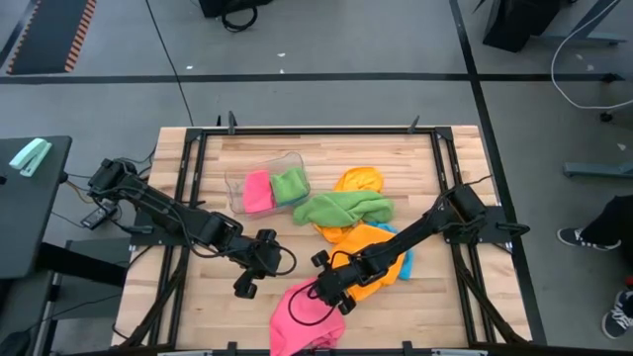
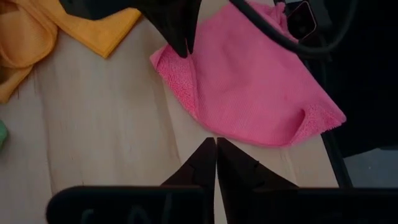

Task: Fold microfiber towels
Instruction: Fold the pink microfiber towel

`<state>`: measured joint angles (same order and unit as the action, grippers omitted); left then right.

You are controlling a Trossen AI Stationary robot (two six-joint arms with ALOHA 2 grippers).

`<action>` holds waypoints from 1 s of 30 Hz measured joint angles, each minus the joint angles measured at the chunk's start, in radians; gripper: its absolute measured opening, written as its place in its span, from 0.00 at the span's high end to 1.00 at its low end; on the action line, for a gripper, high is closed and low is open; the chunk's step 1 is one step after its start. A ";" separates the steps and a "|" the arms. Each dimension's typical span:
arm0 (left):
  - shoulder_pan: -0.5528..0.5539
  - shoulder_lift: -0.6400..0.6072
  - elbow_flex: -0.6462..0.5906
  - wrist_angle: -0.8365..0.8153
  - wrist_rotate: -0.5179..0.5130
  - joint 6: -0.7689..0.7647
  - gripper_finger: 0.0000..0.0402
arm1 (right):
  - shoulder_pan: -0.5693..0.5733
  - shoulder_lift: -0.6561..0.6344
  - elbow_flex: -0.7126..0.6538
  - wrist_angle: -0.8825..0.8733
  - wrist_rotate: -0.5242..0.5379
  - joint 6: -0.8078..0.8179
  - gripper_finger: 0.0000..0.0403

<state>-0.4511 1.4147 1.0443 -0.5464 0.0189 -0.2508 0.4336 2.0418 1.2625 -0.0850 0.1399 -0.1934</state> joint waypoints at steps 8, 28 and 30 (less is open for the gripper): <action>-0.001 0.000 0.000 -0.005 -0.067 0.000 0.93 | -0.010 -0.073 0.009 -0.095 0.115 -0.028 0.91; 0.014 0.100 0.000 0.022 -0.187 0.007 0.71 | -0.093 -0.271 0.021 -0.323 0.274 0.092 0.91; -0.008 0.133 0.000 0.052 -0.179 0.060 0.72 | -0.094 -0.271 0.021 -0.323 0.274 0.095 0.91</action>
<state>-0.4588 1.5477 1.0443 -0.4944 -0.1600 -0.1913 0.3401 1.7710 1.2839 -0.4081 0.4141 -0.0982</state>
